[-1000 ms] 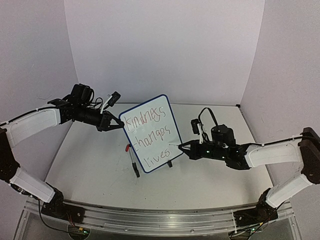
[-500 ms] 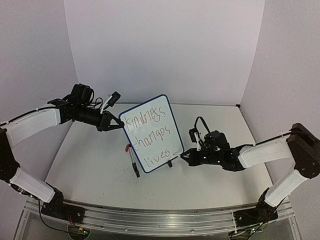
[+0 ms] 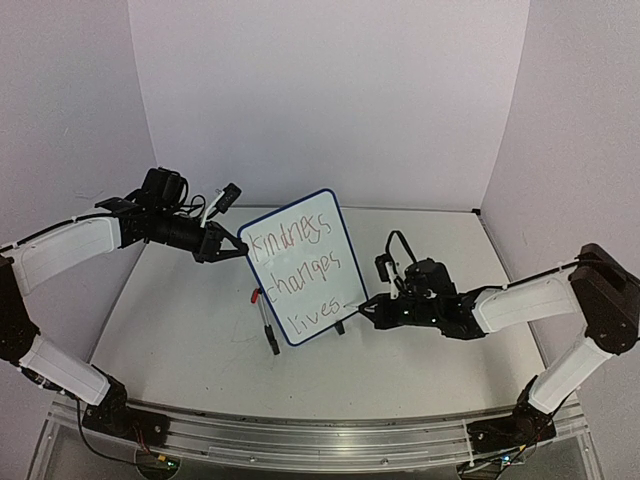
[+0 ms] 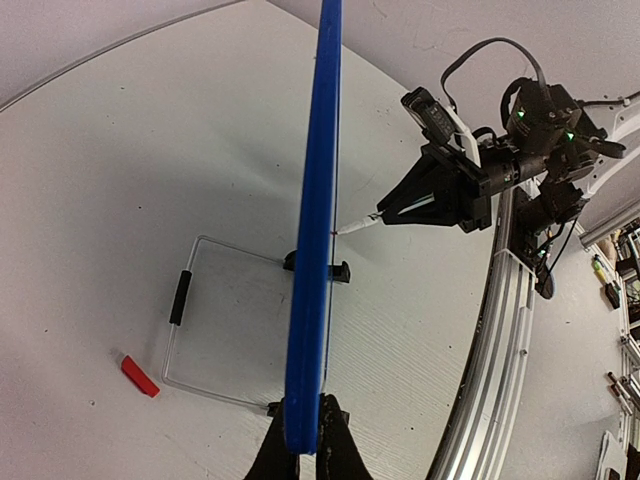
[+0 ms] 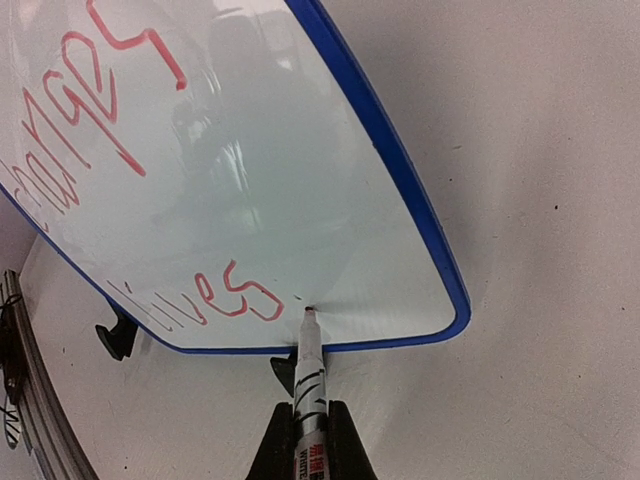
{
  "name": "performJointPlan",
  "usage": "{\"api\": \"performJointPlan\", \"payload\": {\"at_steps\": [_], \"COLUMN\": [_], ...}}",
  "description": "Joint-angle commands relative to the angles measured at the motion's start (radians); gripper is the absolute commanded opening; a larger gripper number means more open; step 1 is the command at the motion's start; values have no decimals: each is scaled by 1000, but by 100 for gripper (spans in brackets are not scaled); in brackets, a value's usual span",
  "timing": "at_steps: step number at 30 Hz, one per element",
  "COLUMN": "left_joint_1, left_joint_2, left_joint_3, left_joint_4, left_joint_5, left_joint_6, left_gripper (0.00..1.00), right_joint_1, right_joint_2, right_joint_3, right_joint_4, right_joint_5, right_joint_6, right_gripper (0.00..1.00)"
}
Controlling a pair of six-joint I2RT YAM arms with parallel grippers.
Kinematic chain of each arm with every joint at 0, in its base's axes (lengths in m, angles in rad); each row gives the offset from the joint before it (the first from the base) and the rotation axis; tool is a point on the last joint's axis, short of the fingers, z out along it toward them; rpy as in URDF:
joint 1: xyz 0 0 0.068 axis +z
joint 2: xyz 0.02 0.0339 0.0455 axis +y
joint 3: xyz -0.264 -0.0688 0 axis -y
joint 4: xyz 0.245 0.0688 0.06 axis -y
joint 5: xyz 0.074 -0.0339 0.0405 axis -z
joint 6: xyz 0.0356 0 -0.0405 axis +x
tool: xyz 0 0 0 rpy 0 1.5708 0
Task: Write a sentence on the whiteboard
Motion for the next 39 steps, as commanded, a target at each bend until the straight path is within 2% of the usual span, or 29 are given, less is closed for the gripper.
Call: {"api": "performJointPlan", "payload": {"at_steps": [1,11,16,26,39], "left_joint_1": [-8,-7,-6,-3,-3], "left_joint_2": [7,5,-8,-22,-49], "left_joint_3": [-1,-1,5,65,171], "left_joint_4": [-29,-26,0,-14,-114], "left_joint_5": [-47,-41,36,95,71], "left_joint_6": [36,36,3,-82,-106], "left_gripper": [0,0,0,0,0], "right_joint_1": [-4,-3,-4,-6,-7], "right_joint_2": [20,-3,-106,-330,-420], "right_joint_3": [29,27,-2,-6,-61], "right_joint_4": [11,11,2,-150,-182], "right_joint_5": [36,27,21,90,126], "right_joint_6": [-13,-15,-13,-32,-25], "right_gripper": [0,0,0,0,0]}}
